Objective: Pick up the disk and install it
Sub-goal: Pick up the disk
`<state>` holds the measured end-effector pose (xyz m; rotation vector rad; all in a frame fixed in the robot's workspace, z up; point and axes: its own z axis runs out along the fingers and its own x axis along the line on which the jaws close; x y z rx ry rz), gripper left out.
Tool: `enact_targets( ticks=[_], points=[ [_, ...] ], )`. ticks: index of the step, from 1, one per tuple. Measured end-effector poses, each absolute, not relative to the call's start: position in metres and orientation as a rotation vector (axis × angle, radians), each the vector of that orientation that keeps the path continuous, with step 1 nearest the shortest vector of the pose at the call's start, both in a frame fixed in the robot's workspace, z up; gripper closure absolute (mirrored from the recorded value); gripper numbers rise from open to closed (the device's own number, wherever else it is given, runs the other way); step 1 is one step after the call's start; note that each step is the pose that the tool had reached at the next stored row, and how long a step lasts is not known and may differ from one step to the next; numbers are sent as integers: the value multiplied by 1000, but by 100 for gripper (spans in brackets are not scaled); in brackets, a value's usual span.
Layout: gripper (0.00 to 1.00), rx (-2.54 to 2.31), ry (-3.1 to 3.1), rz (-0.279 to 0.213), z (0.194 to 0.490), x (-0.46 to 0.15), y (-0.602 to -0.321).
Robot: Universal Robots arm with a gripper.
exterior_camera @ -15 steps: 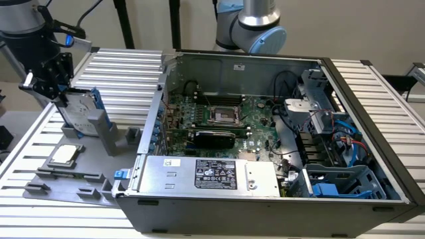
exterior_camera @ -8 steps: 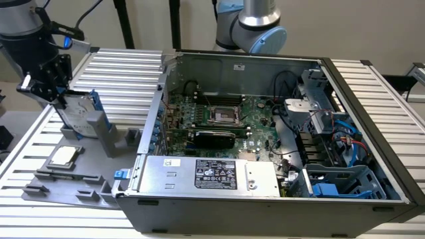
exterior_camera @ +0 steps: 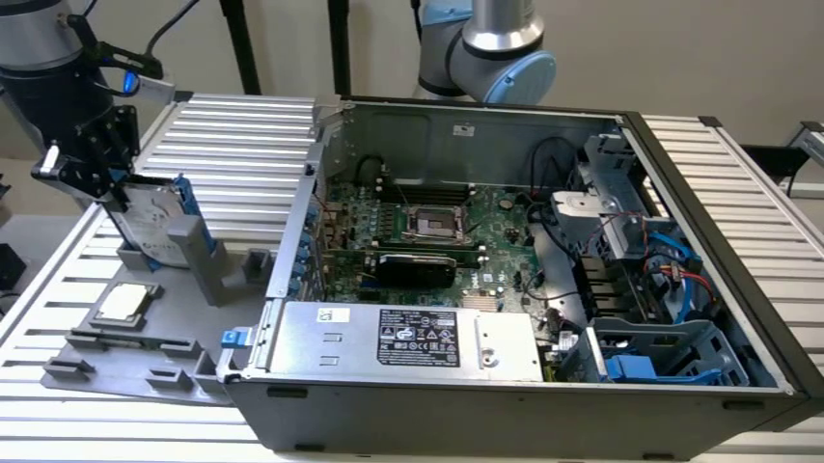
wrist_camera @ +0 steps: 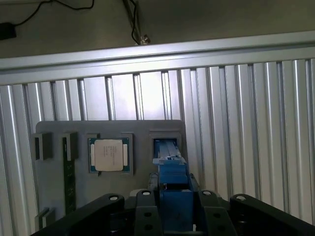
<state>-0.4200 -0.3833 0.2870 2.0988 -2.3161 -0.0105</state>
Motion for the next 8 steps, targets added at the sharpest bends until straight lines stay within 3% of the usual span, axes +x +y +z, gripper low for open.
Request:
enact_targets(
  ticks=[8],
  points=[
    [67,2099,-2316,-11,287,-420,-383]
  ],
)
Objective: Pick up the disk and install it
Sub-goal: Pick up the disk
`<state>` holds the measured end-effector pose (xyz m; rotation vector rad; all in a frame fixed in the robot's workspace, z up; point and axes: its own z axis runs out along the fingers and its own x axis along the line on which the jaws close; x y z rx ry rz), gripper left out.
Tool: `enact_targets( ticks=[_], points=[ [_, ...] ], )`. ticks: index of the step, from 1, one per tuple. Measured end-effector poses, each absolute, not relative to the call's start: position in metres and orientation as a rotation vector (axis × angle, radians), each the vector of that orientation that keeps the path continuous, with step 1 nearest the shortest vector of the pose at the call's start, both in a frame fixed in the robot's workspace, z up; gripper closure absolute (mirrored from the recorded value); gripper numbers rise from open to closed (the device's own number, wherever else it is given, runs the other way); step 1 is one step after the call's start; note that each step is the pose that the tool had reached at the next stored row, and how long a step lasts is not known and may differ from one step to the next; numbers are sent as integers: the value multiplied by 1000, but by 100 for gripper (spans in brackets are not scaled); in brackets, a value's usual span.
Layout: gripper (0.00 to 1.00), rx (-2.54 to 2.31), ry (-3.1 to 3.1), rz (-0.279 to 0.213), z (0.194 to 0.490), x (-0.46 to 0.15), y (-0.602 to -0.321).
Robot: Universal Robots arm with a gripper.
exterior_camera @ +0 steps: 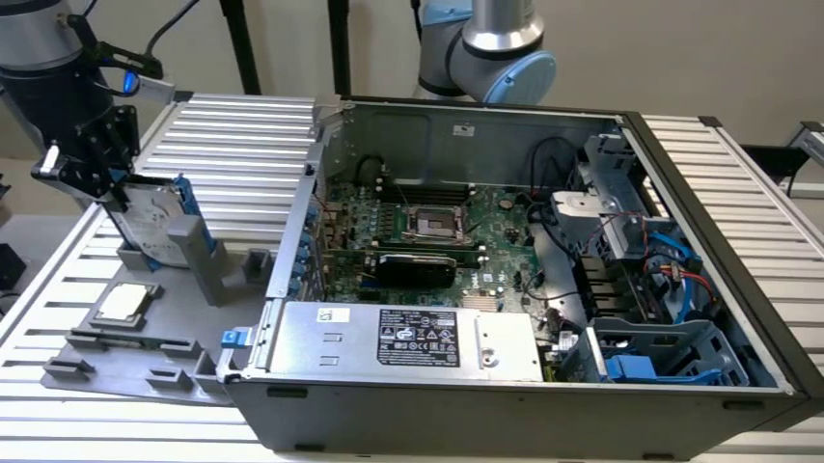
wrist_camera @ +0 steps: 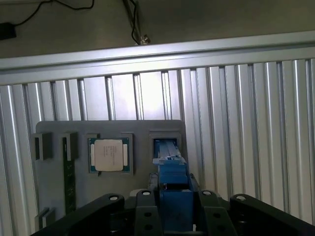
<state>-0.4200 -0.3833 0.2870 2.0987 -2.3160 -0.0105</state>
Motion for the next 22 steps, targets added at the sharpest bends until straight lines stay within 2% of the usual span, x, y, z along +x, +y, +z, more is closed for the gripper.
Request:
enact_targets(
  ticks=[6,22],
  points=[
    [67,2100,-2315,-11,296,-420,-383],
    [67,2106,-2312,-14,368,-416,-383]
  ],
)
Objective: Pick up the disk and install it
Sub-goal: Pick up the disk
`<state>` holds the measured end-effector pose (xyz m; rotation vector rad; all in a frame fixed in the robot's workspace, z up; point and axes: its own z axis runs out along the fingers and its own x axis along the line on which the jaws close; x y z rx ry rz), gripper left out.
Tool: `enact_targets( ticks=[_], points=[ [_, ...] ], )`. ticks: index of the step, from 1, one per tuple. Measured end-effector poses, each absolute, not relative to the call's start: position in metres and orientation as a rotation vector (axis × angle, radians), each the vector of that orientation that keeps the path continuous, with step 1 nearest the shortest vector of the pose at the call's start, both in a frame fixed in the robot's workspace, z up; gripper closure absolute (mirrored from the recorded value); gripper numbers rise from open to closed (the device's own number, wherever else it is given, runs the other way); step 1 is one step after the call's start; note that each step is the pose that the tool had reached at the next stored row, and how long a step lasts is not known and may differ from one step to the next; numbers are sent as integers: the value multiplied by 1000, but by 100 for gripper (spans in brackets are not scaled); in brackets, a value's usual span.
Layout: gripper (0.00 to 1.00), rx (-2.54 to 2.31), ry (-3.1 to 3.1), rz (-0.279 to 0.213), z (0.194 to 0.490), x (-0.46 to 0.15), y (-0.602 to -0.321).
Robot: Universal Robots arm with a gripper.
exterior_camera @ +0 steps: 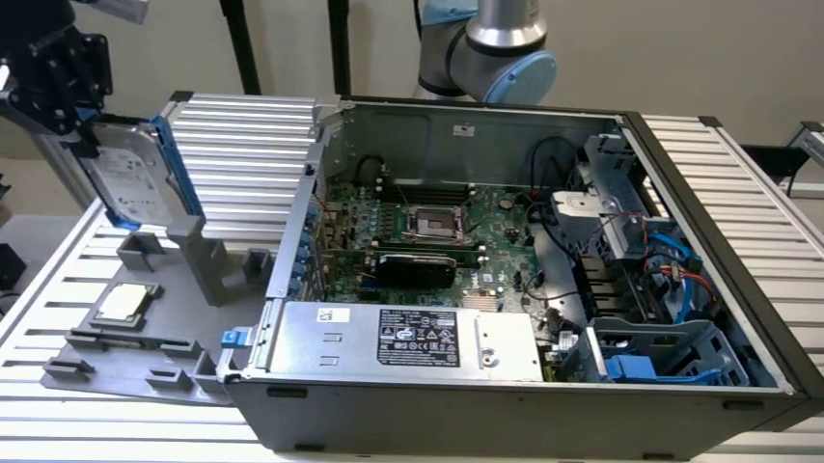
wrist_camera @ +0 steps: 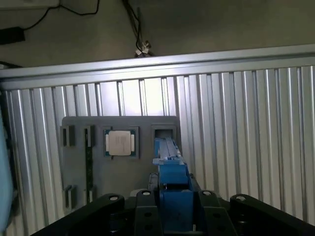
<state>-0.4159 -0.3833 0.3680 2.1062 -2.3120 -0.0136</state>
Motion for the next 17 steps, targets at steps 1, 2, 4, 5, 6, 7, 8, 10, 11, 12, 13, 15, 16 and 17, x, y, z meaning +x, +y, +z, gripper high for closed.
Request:
enact_targets(
  ticks=[1,2,4,5,6,7,8,10,11,12,13,15,16,17],
  points=[
    [67,2107,-2312,-14,373,-415,-383],
    [67,2107,-2312,-15,377,-413,-383],
    [67,2109,-2312,-18,385,-409,-383],
    [67,2111,-2312,-20,390,-407,-383],
    [67,2113,-2312,-22,393,-404,-383],
    [67,2115,-2312,-25,396,-400,-383],
    [67,2118,-2313,-28,400,-396,-383],
    [67,2123,-2314,-36,406,-387,-383],
    [67,2125,-2315,-40,409,-383,-383],
    [67,2128,-2316,-44,412,-378,-383],
    [67,2130,-2317,-48,416,-373,-383],
    [67,2134,-2318,-55,422,-364,-384],
    [67,2136,-2319,-59,425,-360,-384],
    [67,2137,-2320,-61,429,-355,-384]
  ],
)
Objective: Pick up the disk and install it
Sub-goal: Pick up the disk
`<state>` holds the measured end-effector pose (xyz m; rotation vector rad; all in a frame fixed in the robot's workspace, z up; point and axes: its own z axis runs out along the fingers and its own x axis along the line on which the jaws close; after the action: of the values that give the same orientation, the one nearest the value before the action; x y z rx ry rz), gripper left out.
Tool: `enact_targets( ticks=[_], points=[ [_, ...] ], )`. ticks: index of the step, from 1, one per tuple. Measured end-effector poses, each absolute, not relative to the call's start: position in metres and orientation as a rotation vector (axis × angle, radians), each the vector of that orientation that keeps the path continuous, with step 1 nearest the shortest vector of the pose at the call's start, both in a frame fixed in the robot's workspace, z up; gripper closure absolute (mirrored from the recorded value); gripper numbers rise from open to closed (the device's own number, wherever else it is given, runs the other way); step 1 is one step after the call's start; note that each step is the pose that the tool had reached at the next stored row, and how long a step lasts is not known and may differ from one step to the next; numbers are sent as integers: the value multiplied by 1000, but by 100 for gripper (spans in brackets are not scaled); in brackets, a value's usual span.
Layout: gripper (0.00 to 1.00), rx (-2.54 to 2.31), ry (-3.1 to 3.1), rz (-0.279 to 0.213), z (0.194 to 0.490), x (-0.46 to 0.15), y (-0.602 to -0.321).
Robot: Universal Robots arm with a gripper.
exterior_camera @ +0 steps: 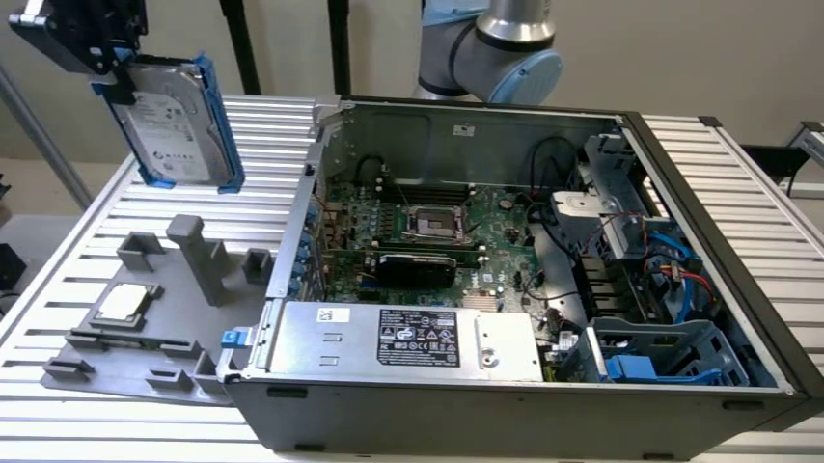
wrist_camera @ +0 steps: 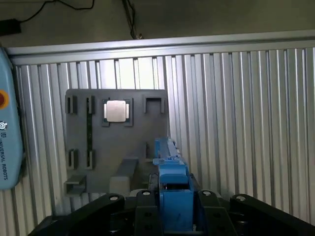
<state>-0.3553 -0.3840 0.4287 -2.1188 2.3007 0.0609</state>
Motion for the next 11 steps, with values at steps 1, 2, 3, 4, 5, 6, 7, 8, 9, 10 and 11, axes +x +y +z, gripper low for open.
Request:
enact_targets(
  ticks=[1,2,3,4,5,6,7,8,9,10,11],
  points=[
    [67,-2118,2299,63,432,-351,-384],
    [67,-2117,2298,66,436,-346,-385],
    [67,-2116,2297,68,439,-342,-385],
    [67,-2115,2296,70,443,-337,-386],
    [67,-2114,2295,73,446,-333,-386],
    [67,-2113,2294,75,450,-328,-387],
    [67,-2112,2293,77,453,-324,-388],
    [67,-2111,2292,79,457,-319,-389],
    [67,-2111,2292,81,459,-314,-389],
    [67,-2110,2291,83,462,-310,-390],
    [67,-2110,2291,84,464,-305,-391]
  ],
)
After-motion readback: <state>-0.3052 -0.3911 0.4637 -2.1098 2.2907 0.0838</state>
